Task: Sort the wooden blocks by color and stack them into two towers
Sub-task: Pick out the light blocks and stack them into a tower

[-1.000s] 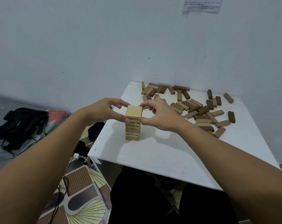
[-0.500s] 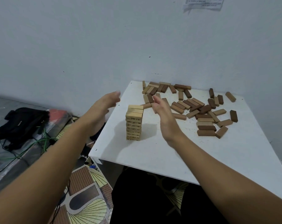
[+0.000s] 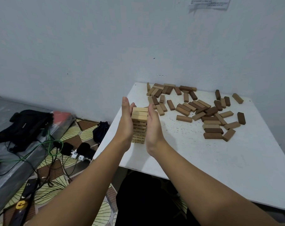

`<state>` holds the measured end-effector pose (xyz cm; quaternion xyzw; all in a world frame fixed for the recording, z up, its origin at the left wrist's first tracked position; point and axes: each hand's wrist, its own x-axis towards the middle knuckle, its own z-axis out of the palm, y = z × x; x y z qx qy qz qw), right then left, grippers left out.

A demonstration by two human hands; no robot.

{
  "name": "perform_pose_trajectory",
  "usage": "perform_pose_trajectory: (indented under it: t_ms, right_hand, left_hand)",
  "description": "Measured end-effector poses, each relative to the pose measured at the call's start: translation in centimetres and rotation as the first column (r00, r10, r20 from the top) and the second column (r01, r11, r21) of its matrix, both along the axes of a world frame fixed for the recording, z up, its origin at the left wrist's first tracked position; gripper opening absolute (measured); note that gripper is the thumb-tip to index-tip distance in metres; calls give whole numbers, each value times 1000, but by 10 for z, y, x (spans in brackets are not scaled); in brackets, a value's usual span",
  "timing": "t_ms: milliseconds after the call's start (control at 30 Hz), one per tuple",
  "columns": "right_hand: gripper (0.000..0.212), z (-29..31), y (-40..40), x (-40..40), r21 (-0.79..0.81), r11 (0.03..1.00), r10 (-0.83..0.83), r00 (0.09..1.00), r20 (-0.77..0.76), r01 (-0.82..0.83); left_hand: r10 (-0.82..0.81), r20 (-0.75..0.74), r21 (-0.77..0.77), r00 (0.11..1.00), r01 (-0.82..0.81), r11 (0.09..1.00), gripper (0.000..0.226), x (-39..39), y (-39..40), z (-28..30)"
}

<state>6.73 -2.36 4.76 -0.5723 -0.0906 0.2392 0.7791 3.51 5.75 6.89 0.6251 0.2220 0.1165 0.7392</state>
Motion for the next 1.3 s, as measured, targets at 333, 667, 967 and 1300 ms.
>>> perform_pose_trajectory:
  t_ms: [333,667,967,1300]
  right_hand:
    - [92,-8,9,2,48,998,-46,999,-11,47]
    - [45,-7,-4,2,40,995,-91,994,62,88]
    - [44,-7,1,3,32,997,-76,996,57,74]
    - [44,-8,-6,-1,69,993,-97,995,-27,99]
  left_hand:
    - [34,-4,0,999,-34,999,97,0,-1,2]
    - [83,18,59,996,-84,995,83,0,-4,1]
    - [106,0,54,994,-105,993,80,0,-7,-1]
    - [89,7,-55,996,-89,995,112,-3,3,-9]
